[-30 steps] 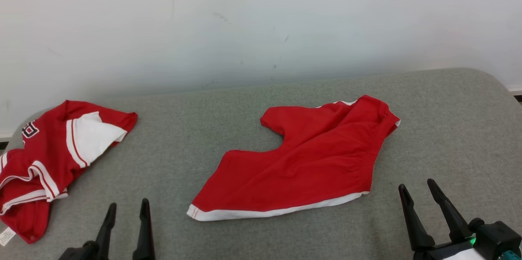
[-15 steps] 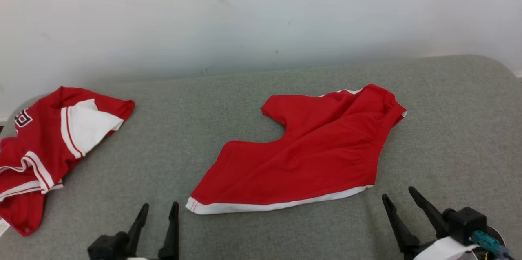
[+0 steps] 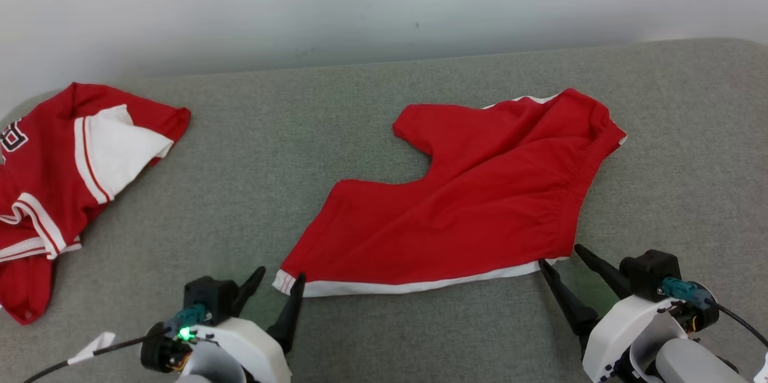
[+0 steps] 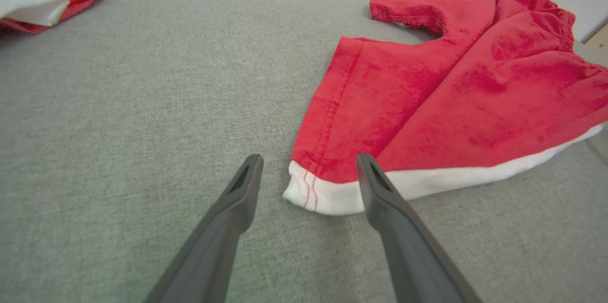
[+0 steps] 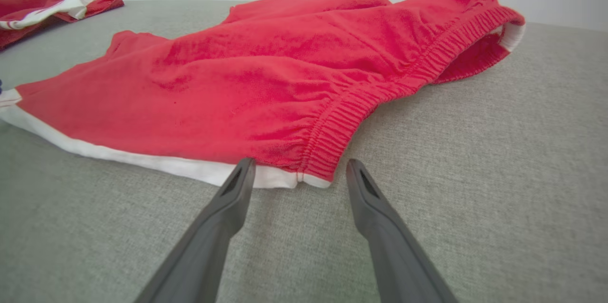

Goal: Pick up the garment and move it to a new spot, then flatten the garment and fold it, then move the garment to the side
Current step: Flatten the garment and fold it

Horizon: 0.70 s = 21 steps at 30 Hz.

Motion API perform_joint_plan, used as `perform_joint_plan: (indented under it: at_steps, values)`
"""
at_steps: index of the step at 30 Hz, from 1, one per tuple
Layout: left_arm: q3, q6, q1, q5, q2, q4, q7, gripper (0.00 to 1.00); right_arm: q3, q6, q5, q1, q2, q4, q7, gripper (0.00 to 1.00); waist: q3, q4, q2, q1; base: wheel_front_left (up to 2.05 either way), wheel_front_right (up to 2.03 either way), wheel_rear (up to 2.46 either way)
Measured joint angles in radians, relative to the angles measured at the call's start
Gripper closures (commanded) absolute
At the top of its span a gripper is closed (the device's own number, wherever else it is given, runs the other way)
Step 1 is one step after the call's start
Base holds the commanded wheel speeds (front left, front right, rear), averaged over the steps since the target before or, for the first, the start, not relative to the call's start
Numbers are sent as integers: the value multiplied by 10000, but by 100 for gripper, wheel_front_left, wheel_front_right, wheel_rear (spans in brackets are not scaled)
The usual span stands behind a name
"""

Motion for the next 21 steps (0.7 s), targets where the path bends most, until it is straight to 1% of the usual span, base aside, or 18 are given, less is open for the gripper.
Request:
perform_joint_plan:
  at_steps: [5,6,7,12,13,14,15,16,17,18,19,20,21]
  values:
    - [-339,-33,-428,-265,309,274,587,0,798,0,504,-531,-35,512,-278,0,189,78,0,0,0,0,0]
    - [-339,-33,-428,-265,309,274,587,0,798,0,504,-531,-35,512,-278,0,189,78,0,0,0,0,0]
    - [-508,-36,-569,-311,412,405,763,0,1095,0,736,-677,-42,698,-372,0,241,89,0,0,0,0,0]
    - [-968,-36,-848,-729,633,535,988,0,1588,0,1080,-966,-44,1026,-642,0,344,83,0,0,0,0,0]
    - [-1220,-36,-940,-861,752,566,1047,0,1816,0,1241,-1110,-38,1168,-786,0,391,71,0,0,0,0,0]
    - [-1335,-35,-984,-940,811,566,1072,2,1937,0,1335,-1186,-33,1216,-826,0,415,64,0,0,0,0,0]
    - [-1419,-27,-1018,-1049,857,571,1116,11,2027,0,1411,-1264,-33,1277,-899,0,437,56,0,0,0,0,0]
    - [-1492,-27,-1037,-1168,901,577,1118,16,2125,0,1478,-1341,-33,1333,-974,0,455,50,0,0,0,0,0]
    - [-1492,-27,-1037,-1168,901,577,1118,19,2125,0,1478,-1341,-33,1333,-974,0,455,50,0,0,0,0,0]
    - [-1540,-27,-1058,-1244,936,583,1116,24,2205,0,1544,-1414,-35,1400,-1018,1,470,46,0,0,0,0,0]
    - [-1643,-25,-1111,-1388,974,614,1116,34,2435,0,1680,-1514,-35,1480,-1085,11,485,44,0,0,0,0,0]
    - [-1695,-25,-1138,-1448,989,639,1114,47,2575,0,1749,-1550,-33,1490,-1118,24,486,49,0,0,0,0,0]
    - [-1764,-27,-1154,-1469,999,650,1110,56,2706,0,1848,-1591,-33,1501,-1143,54,481,55,0,0,0,0,0]
